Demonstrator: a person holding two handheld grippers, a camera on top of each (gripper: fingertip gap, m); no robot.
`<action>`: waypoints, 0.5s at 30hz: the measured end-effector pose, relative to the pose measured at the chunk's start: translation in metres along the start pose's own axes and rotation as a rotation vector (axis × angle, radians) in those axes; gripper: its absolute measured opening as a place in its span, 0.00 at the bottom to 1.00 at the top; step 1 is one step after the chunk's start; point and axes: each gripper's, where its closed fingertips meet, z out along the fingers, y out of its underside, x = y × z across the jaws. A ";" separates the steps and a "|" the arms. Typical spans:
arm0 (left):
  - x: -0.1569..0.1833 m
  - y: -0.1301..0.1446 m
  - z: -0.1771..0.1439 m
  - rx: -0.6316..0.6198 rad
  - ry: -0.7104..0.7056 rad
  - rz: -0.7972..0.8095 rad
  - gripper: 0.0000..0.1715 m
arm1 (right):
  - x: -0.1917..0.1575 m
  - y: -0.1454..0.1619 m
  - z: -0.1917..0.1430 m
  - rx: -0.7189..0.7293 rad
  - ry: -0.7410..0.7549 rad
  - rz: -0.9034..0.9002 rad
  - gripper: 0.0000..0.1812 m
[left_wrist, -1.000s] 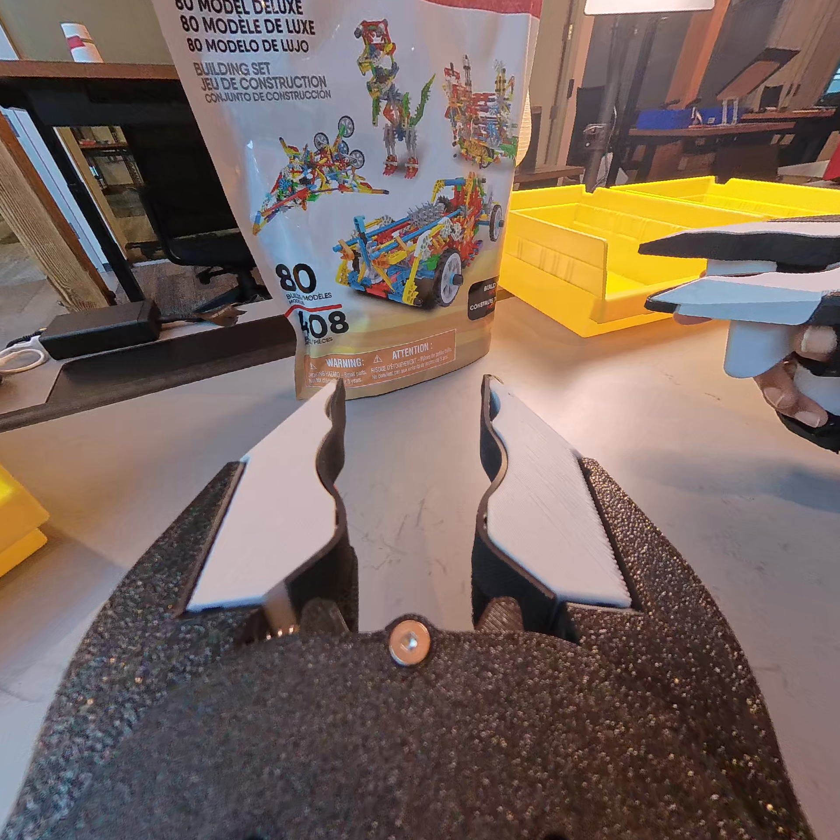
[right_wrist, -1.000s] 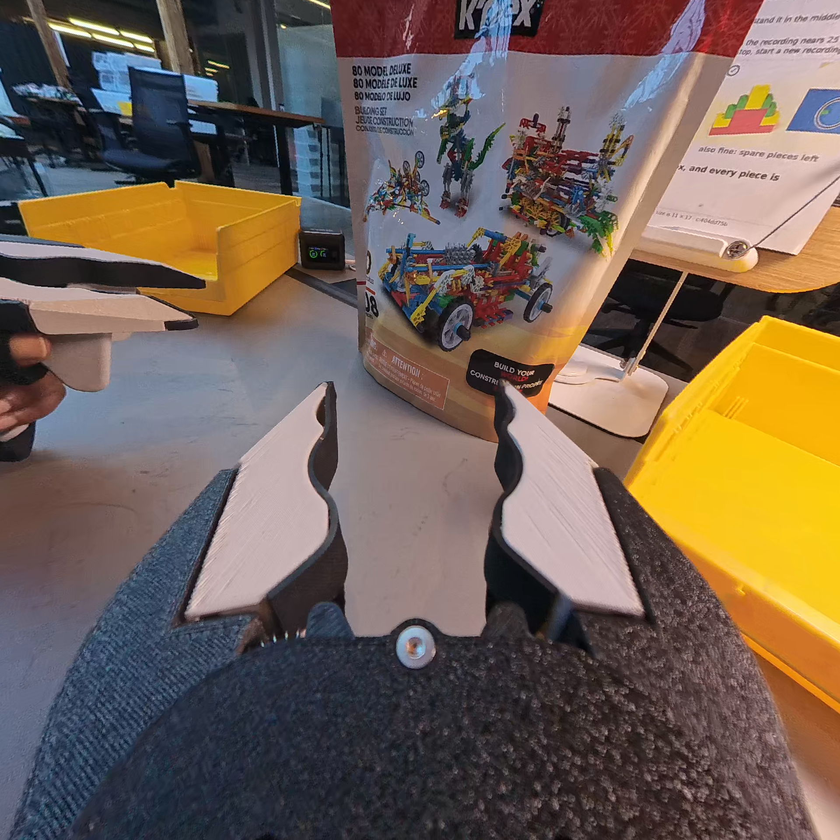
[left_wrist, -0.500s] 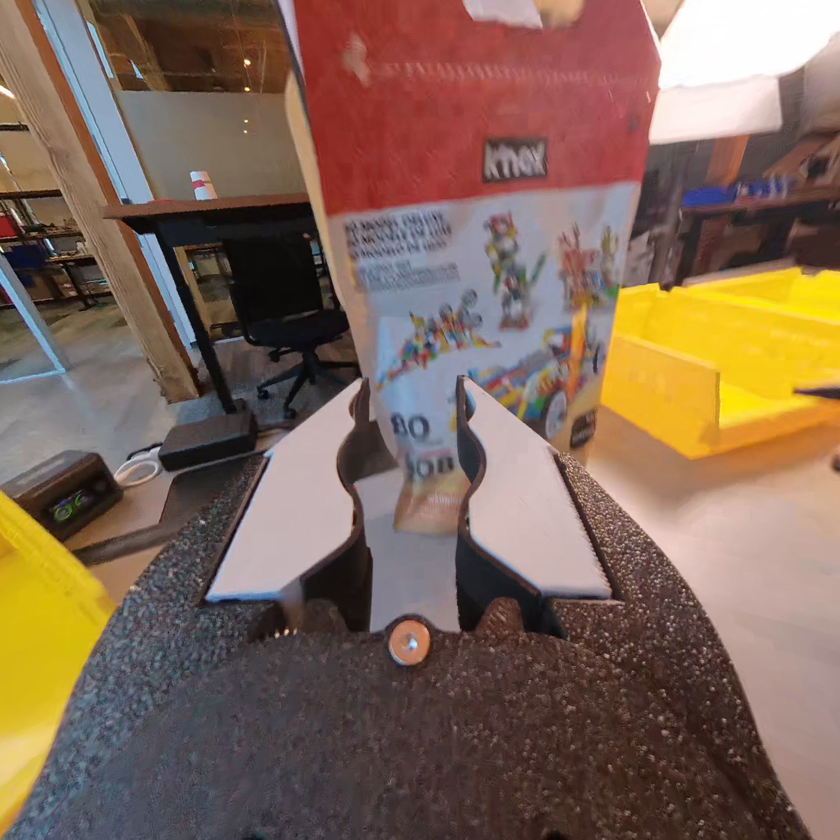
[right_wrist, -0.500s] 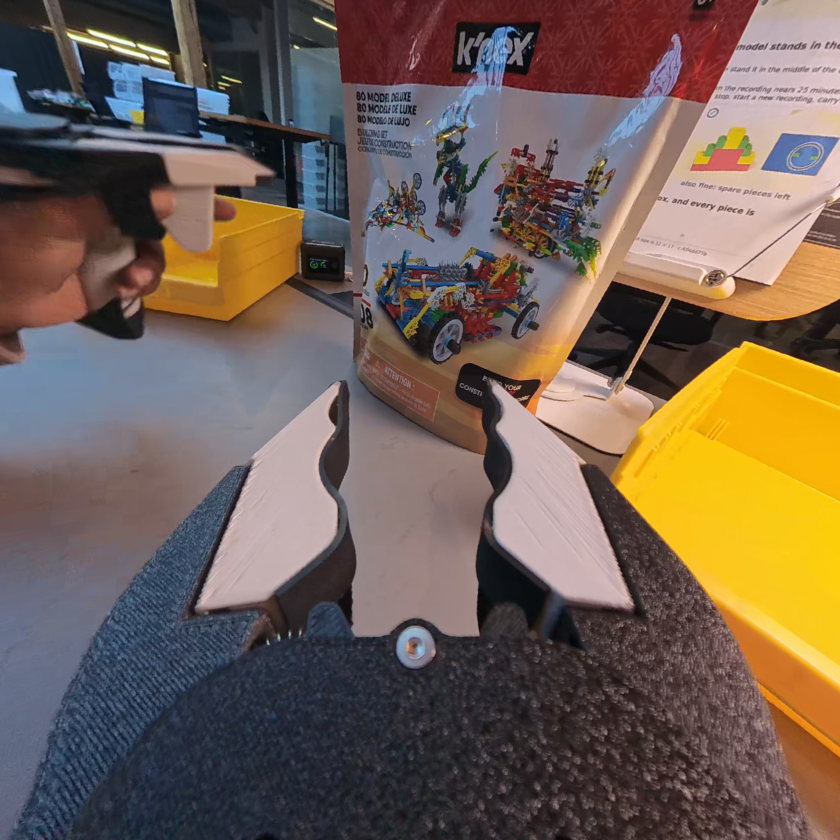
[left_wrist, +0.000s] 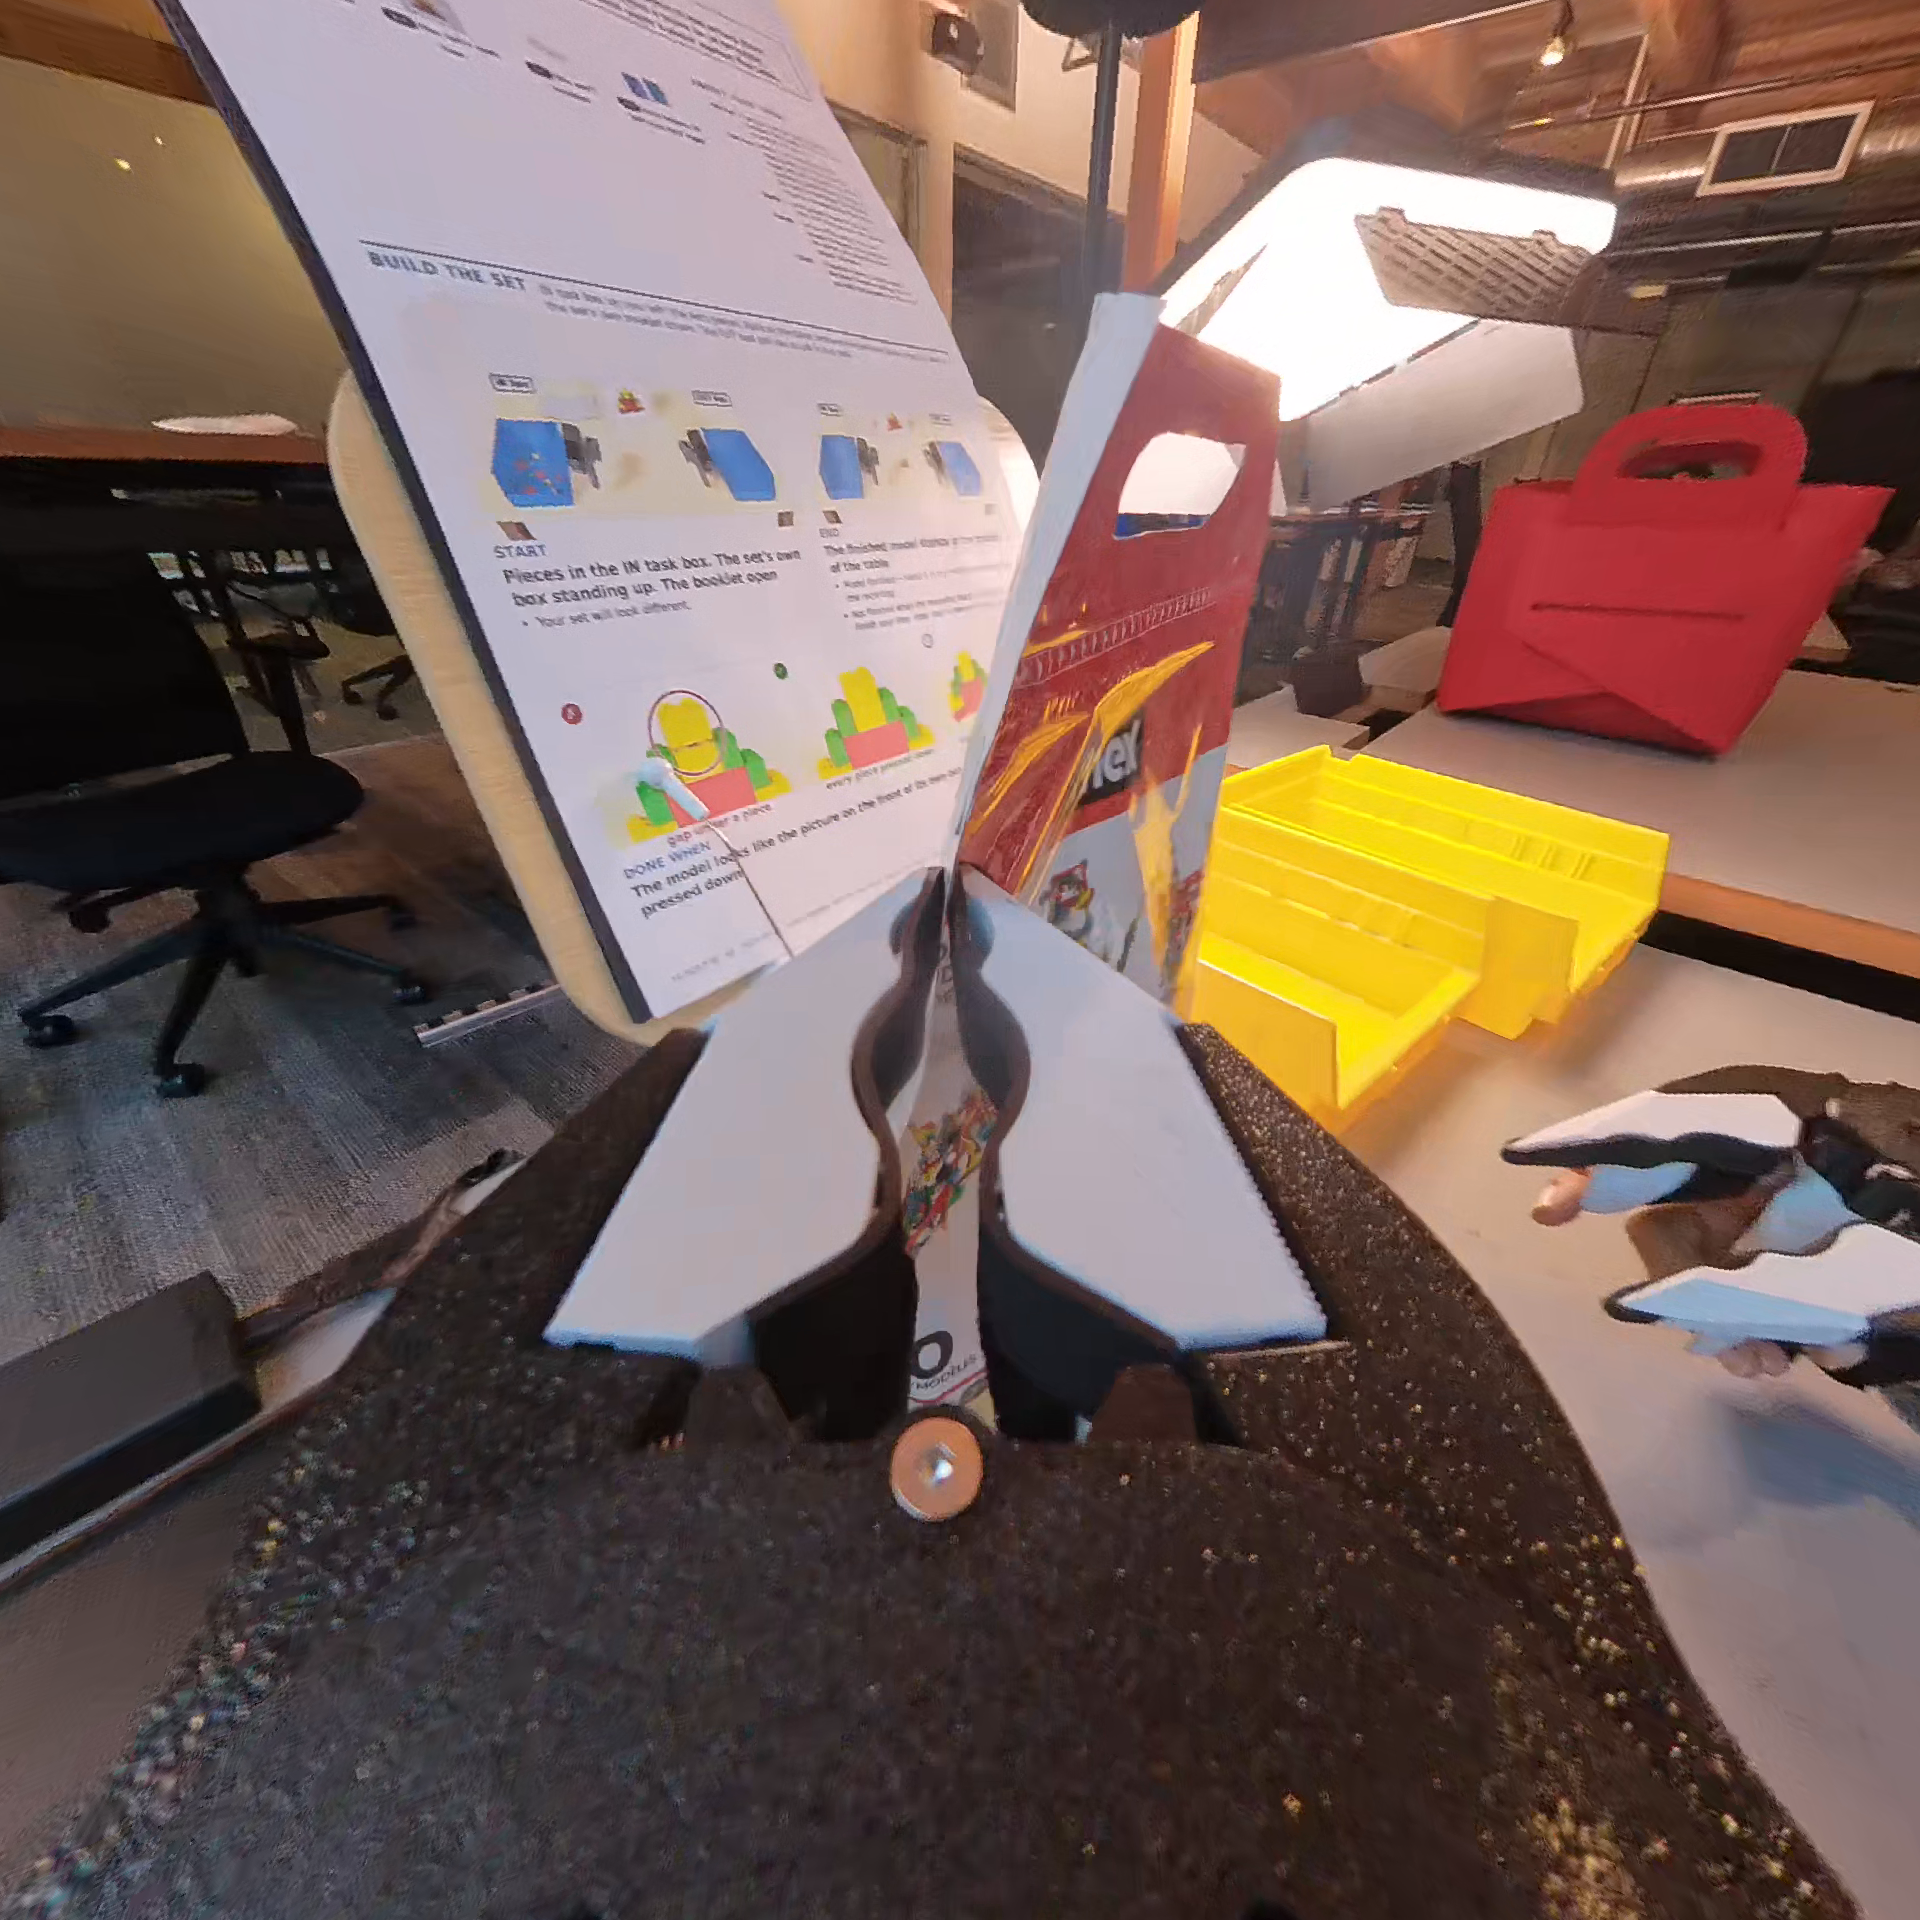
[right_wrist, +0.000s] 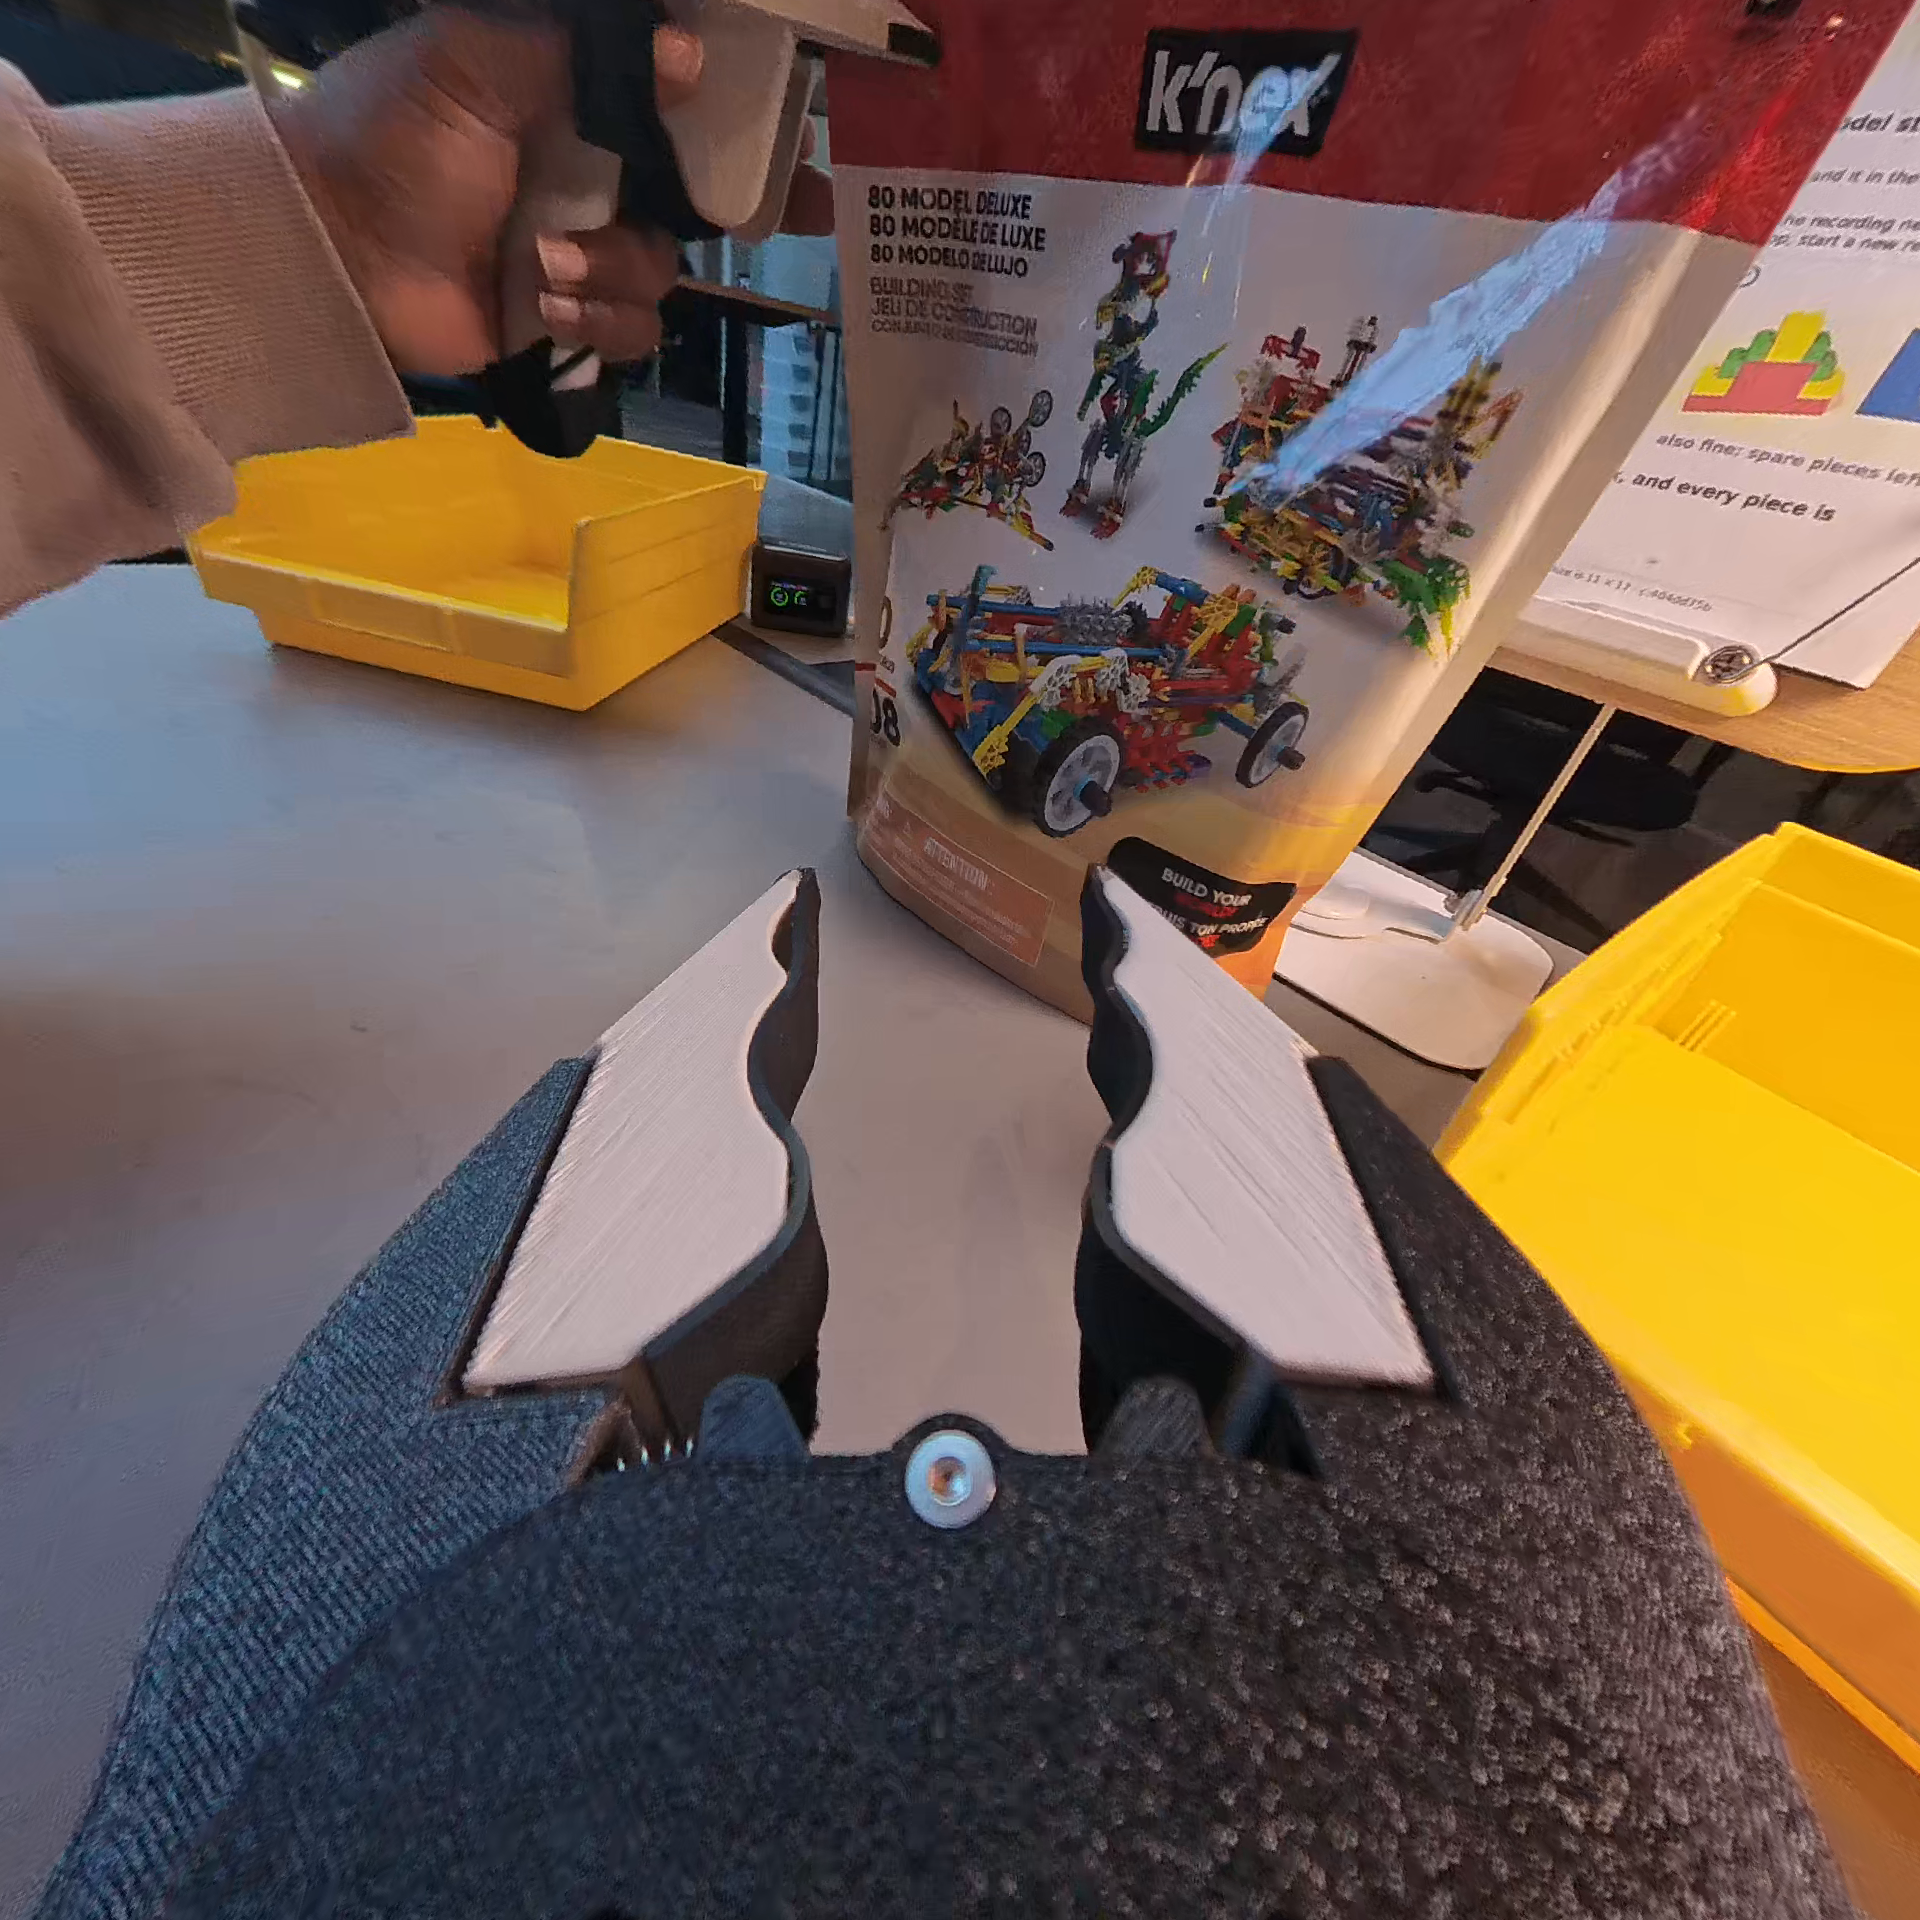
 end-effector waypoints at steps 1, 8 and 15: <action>0.009 -0.001 -0.005 -0.007 0.011 0.001 0.00 | -0.001 -0.003 0.000 0.004 0.000 0.004 0.27; 0.119 0.000 -0.037 -0.097 0.191 0.114 0.00 | -0.029 -0.092 0.006 0.123 -0.054 -0.029 0.25; 0.180 0.003 -0.058 -0.126 0.209 0.379 0.06 | -0.068 -0.182 0.004 0.243 -0.144 -0.153 0.26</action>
